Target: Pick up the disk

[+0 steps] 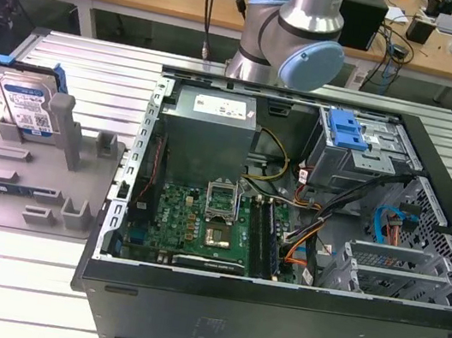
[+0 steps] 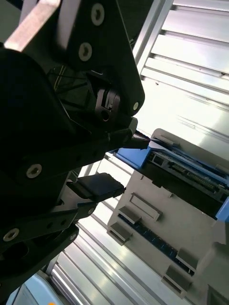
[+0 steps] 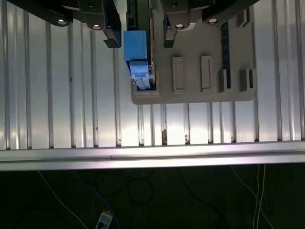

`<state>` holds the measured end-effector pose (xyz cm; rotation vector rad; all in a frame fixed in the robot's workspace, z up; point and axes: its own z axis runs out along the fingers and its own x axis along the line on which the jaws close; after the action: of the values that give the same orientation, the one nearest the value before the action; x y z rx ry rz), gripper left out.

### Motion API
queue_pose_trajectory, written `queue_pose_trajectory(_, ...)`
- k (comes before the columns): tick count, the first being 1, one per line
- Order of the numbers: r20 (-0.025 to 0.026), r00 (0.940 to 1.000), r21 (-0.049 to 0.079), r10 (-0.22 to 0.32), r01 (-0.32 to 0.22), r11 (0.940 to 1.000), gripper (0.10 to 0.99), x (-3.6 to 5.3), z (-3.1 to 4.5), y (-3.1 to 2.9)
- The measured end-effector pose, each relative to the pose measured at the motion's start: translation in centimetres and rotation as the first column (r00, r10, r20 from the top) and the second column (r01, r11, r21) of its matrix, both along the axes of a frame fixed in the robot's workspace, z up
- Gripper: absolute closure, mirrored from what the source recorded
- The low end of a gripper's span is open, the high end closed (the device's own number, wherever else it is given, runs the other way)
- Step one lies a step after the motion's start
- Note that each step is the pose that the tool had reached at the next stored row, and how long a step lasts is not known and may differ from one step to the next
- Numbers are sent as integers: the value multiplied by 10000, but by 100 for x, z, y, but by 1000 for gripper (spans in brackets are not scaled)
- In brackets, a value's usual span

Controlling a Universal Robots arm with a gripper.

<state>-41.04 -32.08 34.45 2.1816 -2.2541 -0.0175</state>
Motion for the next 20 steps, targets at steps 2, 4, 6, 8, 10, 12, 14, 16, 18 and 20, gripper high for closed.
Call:
queue_pose_trajectory(2, 0, 10000, 0, 0, 0, 10000, 604, -4, -23, 6)
queue_pose_trajectory(4, -1, 10000, 0, 3, -3, 10000, 604, -11, -58, 24)
queue_pose_trajectory(6, 0, 10000, 0, 4, -4, 10000, 604, -17, -78, 42)
queue_pose_trajectory(8, 1, 10000, 0, 7, -7, 10000, 604, -27, -102, 53)
queue_pose_trajectory(10, 1, 10000, 0, 13, -13, 10000, 604, -30, -121, 53)
queue_pose_trajectory(12, 1, 10000, 1, 14, -14, 10000, 604, -31, -139, 54)
queue_pose_trajectory(14, 0, 10000, 0, 18, -18, 10000, 604, -31, -161, 54)
queue_pose_trajectory(16, 1, 10000, 0, 21, -21, 10000, 604, -31, -178, 54)
queue_pose_trajectory(18, -1, 10000, 0, 22, -22, 10000, 604, -31, -192, 54)
queue_pose_trajectory(20, 0, 10000, 0, 22, -22, 10000, 604, -31, -205, 54)
